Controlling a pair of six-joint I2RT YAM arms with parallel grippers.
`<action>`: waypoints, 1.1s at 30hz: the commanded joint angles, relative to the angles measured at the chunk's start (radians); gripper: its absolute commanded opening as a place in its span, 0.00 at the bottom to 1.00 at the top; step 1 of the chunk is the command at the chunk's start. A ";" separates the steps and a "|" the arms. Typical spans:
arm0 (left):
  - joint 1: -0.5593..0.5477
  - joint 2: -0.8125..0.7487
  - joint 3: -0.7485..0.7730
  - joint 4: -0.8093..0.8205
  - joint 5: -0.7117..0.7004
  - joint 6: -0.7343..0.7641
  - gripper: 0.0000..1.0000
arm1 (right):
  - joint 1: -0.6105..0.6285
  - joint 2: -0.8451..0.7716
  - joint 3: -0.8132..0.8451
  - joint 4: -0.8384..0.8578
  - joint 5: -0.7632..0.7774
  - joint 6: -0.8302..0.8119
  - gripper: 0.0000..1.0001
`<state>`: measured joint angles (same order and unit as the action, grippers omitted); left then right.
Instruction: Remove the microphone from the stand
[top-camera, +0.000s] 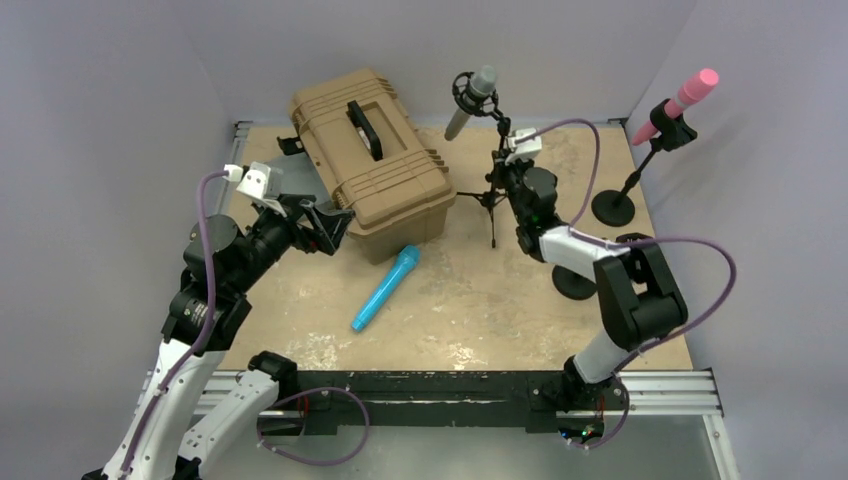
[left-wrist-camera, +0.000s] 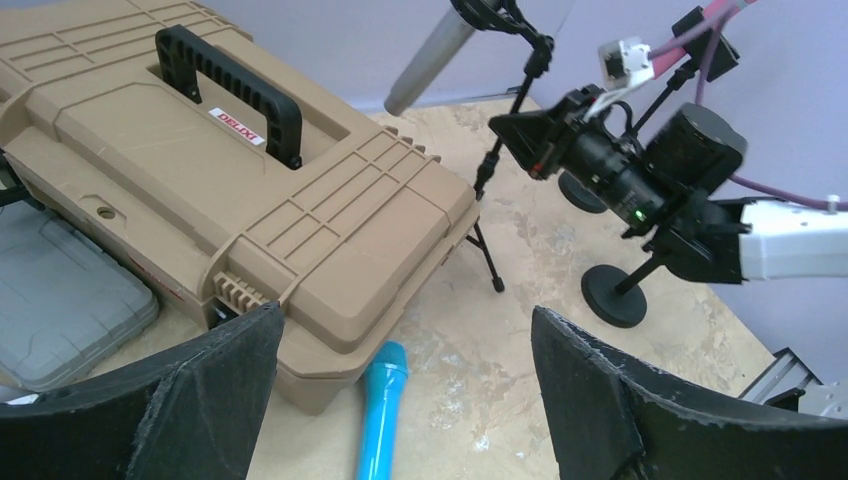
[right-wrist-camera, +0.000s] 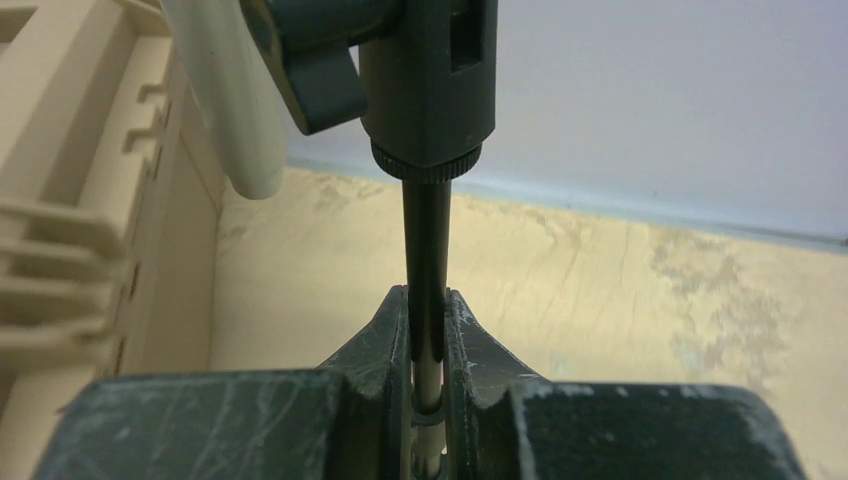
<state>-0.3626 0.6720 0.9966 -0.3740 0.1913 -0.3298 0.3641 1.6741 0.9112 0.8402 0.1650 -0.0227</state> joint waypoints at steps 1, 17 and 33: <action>-0.007 0.001 0.026 0.045 0.030 -0.009 0.91 | -0.001 -0.184 -0.159 0.032 -0.019 0.081 0.00; -0.010 -0.032 0.019 0.052 0.030 -0.012 0.90 | -0.002 -0.509 -0.447 -0.036 -0.064 0.039 0.02; -0.012 -0.020 0.022 0.052 0.035 -0.015 0.90 | -0.002 -0.891 -0.497 -0.324 -0.018 0.268 0.60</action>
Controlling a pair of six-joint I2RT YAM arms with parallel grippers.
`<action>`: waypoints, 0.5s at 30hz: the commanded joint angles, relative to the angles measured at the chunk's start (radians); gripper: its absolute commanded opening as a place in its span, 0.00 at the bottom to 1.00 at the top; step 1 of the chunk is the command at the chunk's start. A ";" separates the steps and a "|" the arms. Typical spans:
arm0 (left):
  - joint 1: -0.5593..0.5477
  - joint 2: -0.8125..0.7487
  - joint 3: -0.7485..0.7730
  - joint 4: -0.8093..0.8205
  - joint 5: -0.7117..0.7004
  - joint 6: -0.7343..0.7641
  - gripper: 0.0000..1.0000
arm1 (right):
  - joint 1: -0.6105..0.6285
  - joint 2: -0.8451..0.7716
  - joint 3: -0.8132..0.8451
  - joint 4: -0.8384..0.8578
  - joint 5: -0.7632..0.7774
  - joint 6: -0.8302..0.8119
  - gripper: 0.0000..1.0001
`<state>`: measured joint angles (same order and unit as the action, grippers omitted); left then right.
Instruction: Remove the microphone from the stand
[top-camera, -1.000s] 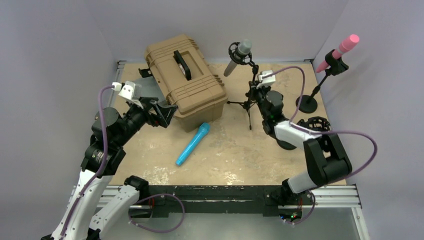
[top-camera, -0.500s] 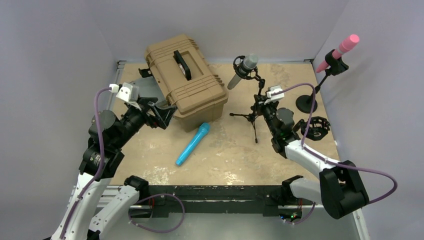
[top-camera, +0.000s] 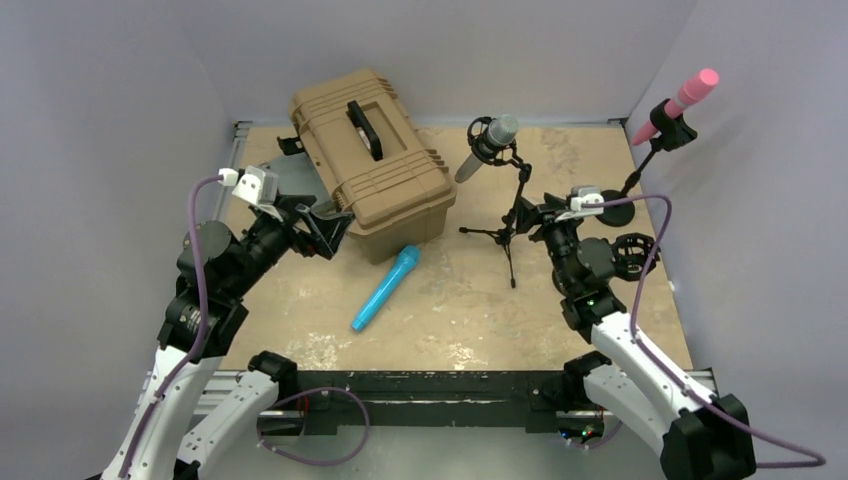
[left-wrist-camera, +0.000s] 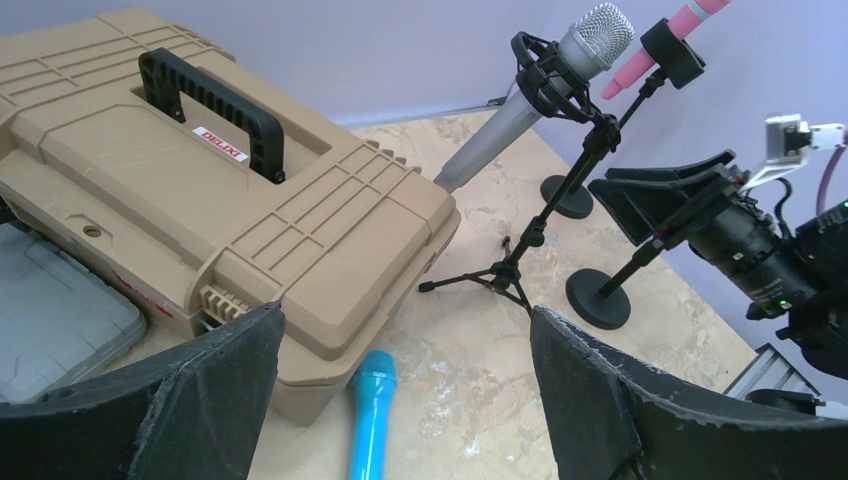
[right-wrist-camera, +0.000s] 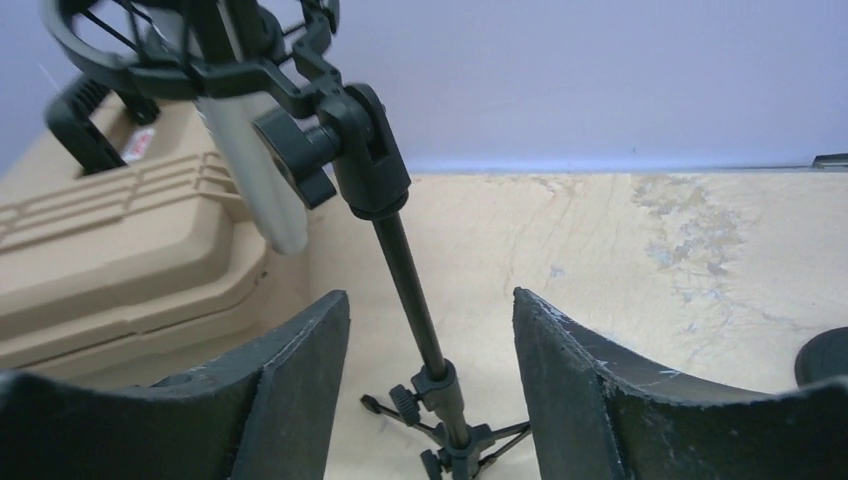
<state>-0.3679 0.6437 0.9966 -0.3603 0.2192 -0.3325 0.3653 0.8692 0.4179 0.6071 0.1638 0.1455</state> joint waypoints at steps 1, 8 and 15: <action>-0.006 0.012 0.023 0.037 0.009 -0.014 0.90 | -0.004 -0.113 0.011 -0.112 -0.023 0.119 0.61; -0.006 0.014 0.025 0.034 0.012 -0.016 0.90 | -0.003 -0.090 0.267 -0.233 -0.039 0.193 0.65; -0.006 0.013 0.027 0.032 0.009 -0.014 0.91 | -0.003 0.138 0.601 -0.384 -0.125 0.188 0.67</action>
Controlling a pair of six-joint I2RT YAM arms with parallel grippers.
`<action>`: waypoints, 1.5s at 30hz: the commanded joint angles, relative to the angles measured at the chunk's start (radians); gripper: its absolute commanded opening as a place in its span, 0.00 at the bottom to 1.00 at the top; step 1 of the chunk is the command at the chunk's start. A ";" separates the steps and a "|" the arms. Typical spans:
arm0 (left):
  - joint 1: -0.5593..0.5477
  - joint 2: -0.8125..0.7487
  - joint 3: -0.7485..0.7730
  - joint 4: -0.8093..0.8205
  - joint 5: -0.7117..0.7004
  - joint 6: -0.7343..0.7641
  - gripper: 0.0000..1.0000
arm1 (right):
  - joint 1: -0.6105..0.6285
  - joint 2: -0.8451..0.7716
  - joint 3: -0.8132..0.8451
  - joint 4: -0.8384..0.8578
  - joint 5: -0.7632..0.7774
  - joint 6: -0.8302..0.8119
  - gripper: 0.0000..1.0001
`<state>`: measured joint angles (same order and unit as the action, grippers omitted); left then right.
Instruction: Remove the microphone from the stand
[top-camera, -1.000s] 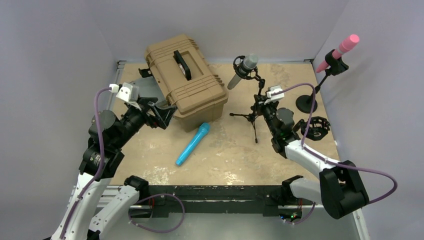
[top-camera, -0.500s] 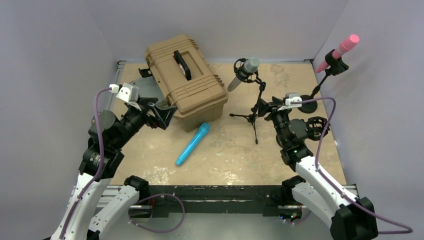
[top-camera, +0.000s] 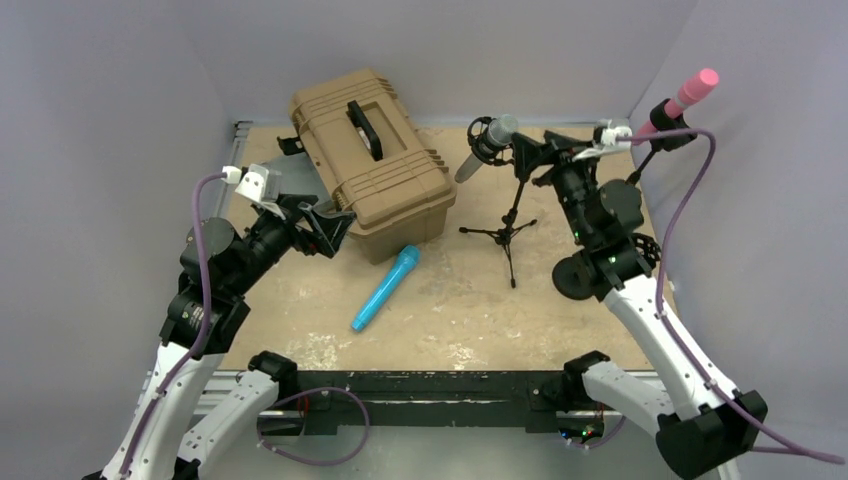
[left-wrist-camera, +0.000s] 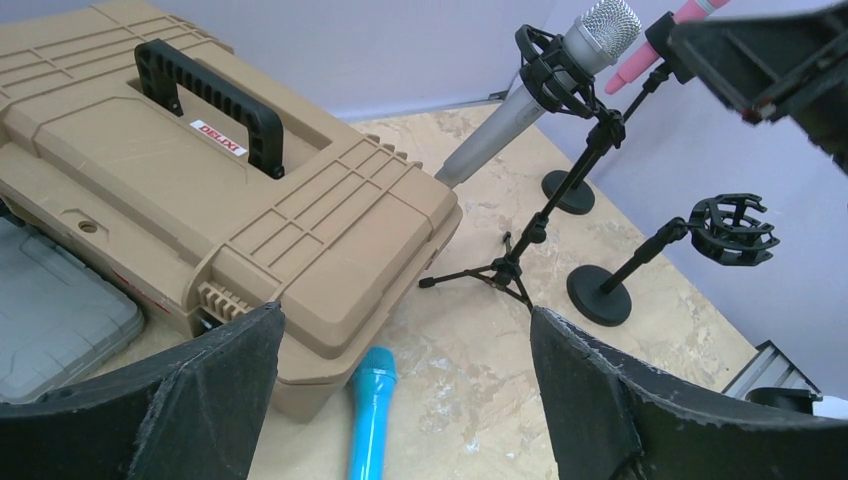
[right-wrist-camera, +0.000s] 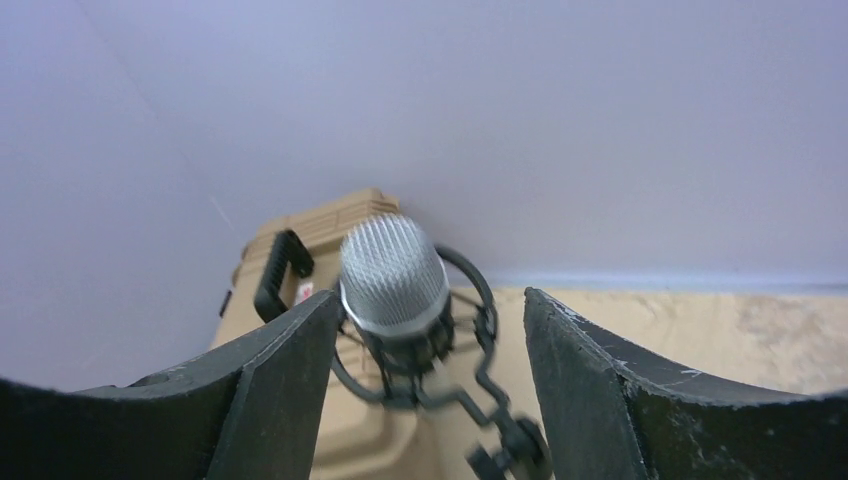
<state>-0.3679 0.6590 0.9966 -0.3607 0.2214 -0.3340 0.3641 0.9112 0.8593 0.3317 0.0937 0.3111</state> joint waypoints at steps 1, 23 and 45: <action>-0.006 -0.003 0.027 0.032 0.006 -0.013 0.90 | -0.002 0.128 0.196 -0.124 -0.061 0.027 0.67; -0.006 0.004 0.027 0.034 0.011 -0.013 0.91 | 0.001 0.316 0.359 -0.156 -0.155 0.021 0.22; -0.006 0.008 0.025 0.034 0.011 -0.015 0.91 | 0.000 0.082 0.558 -0.169 0.019 -0.086 0.00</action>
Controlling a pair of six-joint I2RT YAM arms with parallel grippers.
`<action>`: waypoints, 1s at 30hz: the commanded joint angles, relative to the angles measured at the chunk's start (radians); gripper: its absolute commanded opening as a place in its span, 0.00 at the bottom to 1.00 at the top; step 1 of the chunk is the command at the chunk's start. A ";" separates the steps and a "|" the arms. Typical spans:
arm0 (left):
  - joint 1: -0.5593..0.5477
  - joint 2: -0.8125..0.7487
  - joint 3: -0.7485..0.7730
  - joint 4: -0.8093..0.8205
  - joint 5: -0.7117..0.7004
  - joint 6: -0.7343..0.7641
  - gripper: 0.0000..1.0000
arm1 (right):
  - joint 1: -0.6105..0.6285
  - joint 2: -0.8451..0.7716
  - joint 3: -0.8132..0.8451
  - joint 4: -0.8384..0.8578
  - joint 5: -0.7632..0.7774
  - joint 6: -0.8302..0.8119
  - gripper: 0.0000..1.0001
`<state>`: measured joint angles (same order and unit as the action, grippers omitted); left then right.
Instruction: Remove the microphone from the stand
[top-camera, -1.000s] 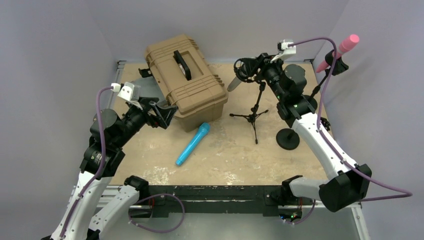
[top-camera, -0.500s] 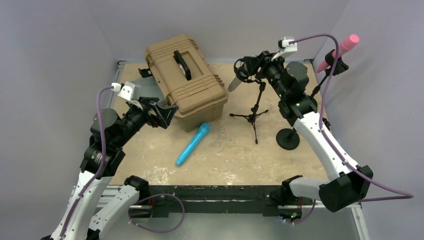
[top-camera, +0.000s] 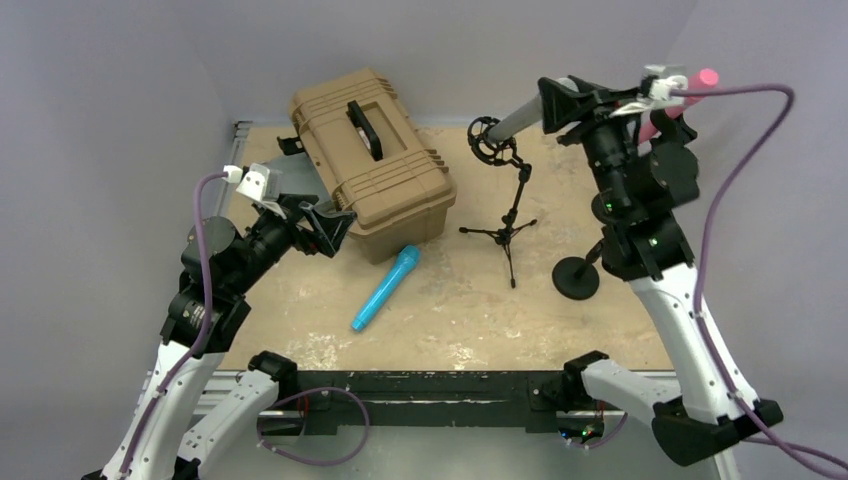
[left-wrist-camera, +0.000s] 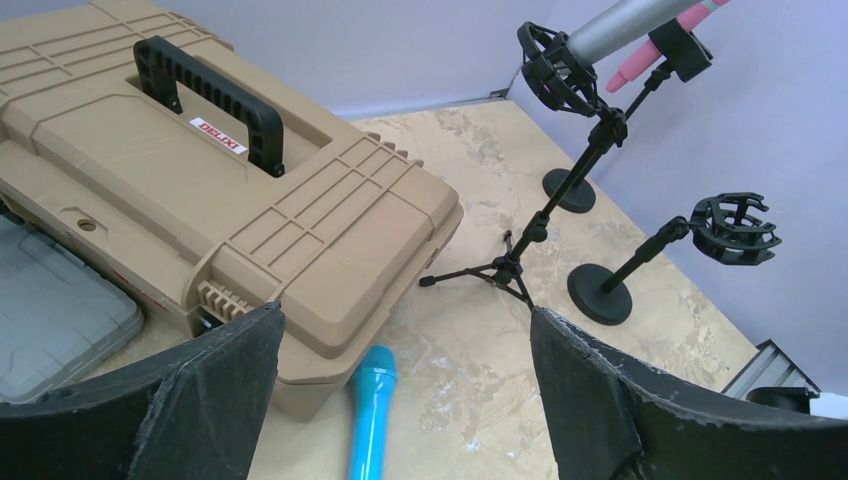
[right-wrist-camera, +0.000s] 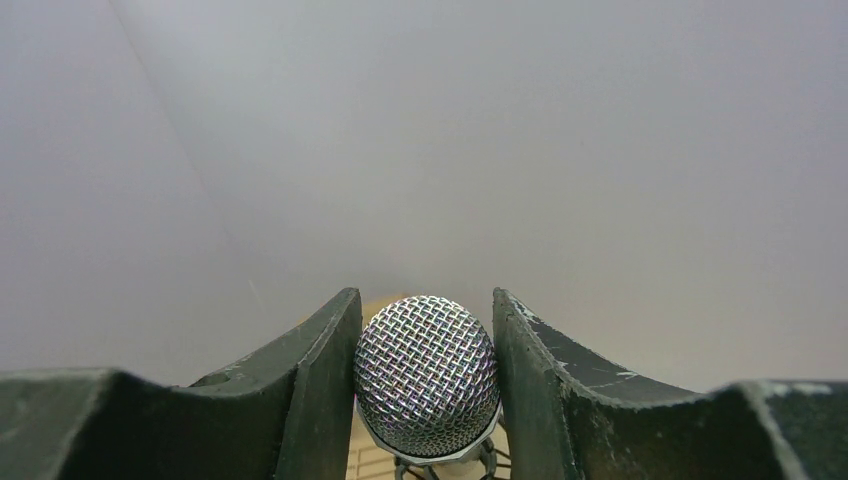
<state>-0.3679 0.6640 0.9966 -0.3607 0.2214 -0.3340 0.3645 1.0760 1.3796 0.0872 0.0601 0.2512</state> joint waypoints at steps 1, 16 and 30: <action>-0.006 0.003 0.025 0.034 0.011 -0.016 0.91 | 0.000 -0.098 0.031 0.081 0.053 -0.026 0.00; -0.006 0.005 0.027 0.033 0.008 -0.017 0.90 | 0.024 -0.037 -0.068 0.122 -0.676 0.307 0.00; -0.006 -0.002 0.028 0.019 -0.031 -0.009 0.90 | 0.439 0.061 -0.600 0.449 -0.344 0.639 0.00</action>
<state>-0.3679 0.6674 0.9966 -0.3614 0.2062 -0.3405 0.7811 1.1305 0.9012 0.2897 -0.4007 0.6743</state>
